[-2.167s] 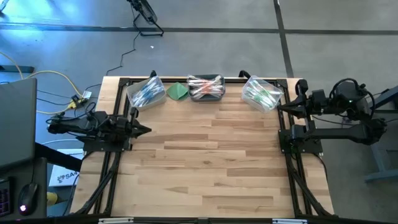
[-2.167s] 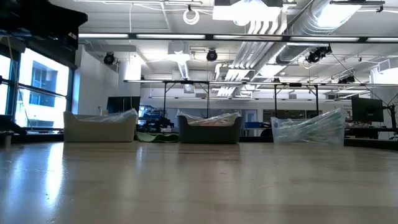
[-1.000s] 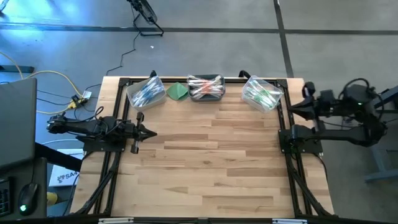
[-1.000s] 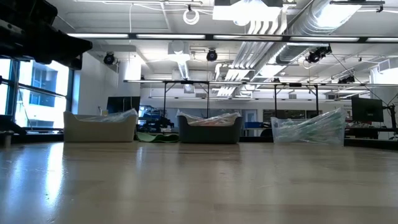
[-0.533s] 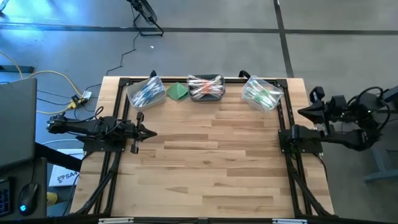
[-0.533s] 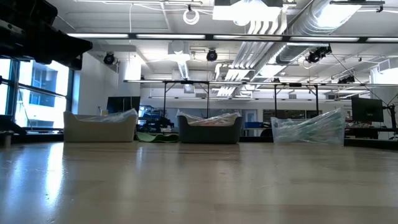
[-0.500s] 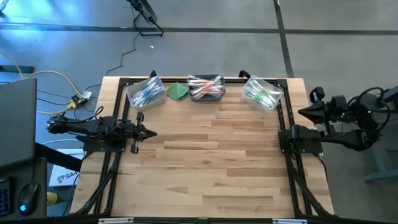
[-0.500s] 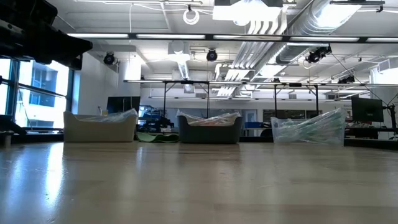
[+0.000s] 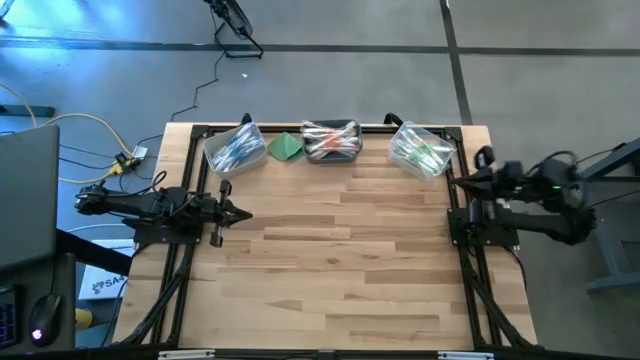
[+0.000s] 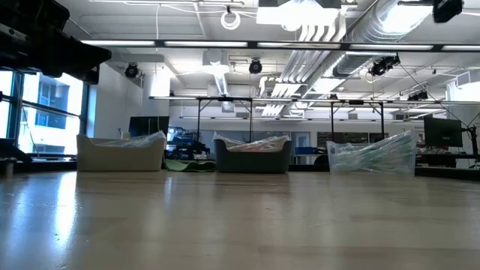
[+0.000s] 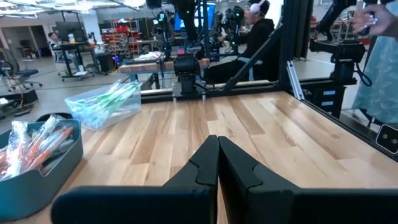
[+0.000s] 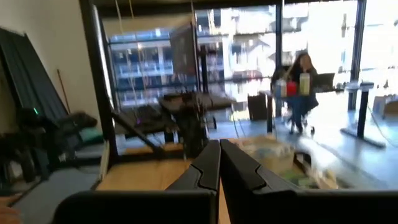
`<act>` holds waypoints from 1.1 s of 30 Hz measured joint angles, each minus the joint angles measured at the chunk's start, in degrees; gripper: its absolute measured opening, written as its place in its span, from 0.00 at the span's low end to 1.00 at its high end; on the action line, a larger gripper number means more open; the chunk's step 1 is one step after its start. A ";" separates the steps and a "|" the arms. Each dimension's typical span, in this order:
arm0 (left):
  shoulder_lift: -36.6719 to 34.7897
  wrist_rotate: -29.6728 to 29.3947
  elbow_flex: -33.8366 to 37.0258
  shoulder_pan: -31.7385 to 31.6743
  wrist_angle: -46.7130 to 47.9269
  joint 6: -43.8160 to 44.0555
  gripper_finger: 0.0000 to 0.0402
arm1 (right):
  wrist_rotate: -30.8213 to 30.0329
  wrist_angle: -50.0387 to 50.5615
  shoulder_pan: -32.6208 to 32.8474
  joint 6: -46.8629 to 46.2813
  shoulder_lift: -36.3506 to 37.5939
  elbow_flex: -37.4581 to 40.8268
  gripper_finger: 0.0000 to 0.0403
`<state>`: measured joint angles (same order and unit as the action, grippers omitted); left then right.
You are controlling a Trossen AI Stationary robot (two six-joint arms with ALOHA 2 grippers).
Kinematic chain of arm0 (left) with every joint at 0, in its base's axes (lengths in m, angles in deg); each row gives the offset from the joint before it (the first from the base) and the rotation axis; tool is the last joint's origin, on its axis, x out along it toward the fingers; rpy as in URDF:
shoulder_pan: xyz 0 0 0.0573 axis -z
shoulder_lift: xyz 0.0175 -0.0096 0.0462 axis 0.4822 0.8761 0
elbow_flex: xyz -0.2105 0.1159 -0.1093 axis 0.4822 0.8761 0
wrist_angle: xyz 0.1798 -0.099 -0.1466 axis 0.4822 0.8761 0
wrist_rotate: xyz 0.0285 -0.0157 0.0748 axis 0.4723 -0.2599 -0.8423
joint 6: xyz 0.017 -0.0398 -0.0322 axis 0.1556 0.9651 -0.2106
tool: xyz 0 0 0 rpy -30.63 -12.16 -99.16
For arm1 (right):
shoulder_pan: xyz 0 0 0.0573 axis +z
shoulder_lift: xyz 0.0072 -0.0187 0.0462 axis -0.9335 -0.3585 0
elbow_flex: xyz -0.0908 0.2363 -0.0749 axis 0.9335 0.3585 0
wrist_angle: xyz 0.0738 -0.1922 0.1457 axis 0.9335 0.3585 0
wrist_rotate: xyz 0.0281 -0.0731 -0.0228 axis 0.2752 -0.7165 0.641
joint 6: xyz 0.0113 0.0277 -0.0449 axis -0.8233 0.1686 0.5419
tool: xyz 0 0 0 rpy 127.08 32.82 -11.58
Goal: Pick & Place Toothbrushes
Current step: Return to Home Position
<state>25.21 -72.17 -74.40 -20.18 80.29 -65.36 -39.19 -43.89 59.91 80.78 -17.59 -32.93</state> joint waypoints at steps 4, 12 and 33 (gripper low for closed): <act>0.00 0.08 0.00 0.00 0.00 0.02 0.00 | 0.00 -5.30 0.02 0.16 -0.07 6.26 0.01; 0.02 0.08 0.00 0.00 0.00 0.04 0.00 | 0.47 -14.51 0.02 0.16 0.01 18.67 0.01; 0.02 0.06 0.00 0.00 0.00 0.04 0.00 | 0.00 -33.05 0.00 1.82 -0.35 37.46 0.01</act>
<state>25.23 -72.11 -74.40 -20.18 80.29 -65.32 -39.19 -76.94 59.91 82.60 -17.94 4.53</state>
